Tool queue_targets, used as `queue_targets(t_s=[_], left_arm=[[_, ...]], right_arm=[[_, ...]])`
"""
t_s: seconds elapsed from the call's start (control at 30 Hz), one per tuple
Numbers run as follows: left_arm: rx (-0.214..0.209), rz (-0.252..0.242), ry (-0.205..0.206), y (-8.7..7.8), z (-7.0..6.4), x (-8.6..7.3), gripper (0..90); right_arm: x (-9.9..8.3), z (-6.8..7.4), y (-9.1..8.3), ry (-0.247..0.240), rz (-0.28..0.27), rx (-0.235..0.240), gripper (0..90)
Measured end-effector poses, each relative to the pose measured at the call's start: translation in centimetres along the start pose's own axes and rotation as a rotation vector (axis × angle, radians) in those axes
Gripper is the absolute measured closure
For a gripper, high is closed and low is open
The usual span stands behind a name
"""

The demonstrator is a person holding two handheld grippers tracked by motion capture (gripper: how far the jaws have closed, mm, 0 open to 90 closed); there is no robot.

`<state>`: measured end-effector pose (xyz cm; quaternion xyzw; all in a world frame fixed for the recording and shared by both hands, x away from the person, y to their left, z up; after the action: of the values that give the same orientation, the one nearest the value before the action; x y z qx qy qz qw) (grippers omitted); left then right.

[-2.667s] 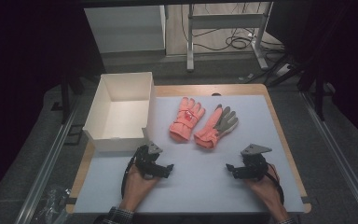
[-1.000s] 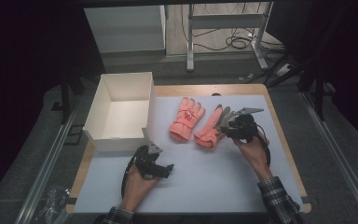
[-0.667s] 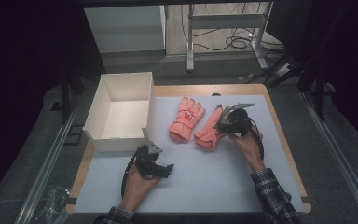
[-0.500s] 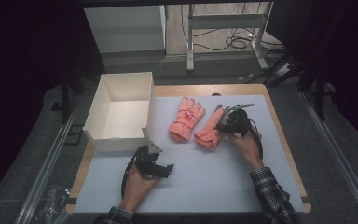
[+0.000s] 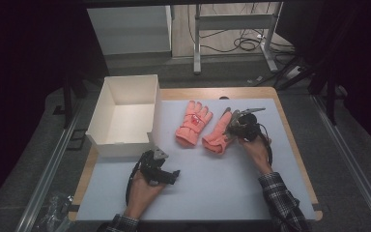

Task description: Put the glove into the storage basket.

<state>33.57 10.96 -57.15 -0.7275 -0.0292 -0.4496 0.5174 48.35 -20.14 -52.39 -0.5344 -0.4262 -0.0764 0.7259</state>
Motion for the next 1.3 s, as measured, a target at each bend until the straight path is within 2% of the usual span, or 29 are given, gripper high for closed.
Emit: queue_targets(t_s=[0.27, 0.43, 0.73, 0.93, 1.07, 1.3], left_arm=[[0.0, 0.003, 0.003, 0.0, 0.0, 0.0, 0.0], [0.0, 0.003, 0.004, 0.0, 0.0, 0.0, 0.0], [0.0, 0.003, 0.004, 0.0, 0.0, 0.0, 0.0], [0.0, 0.003, 0.003, 0.0, 0.0, 0.0, 0.0], [0.001, 0.003, 0.006, 0.0, 0.0, 0.0, 0.0], [0.001, 0.003, 0.002, 0.0, 0.0, 0.0, 0.0]], right_arm=[[0.4, 0.5, -2.4, -0.021, -0.033, 0.048, 86.1], [0.4, 1.0, -4.5, -0.033, -0.05, 0.14, 86.1], [-1.0, 3.0, -6.9, -0.121, -0.021, 0.256, 86.1], [-2.6, 4.6, -7.6, -0.171, 0.016, 0.342, 86.0], [-3.6, 5.7, -7.7, -0.205, 0.032, 0.383, 85.9], [-4.7, 6.7, -6.2, -0.243, 0.077, 0.421, 85.7]])
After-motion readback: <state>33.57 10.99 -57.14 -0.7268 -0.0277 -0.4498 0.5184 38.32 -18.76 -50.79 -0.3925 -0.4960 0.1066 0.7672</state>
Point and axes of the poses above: each handheld gripper's, and its own axes: y roughly forward along the jaws, x roughly out of its top, z roughly to its left, the point moved 3 cm from there along y, roughly forward along the jaws, and after that the axes turned 2 degrees about -x, right-handed, at the moved point
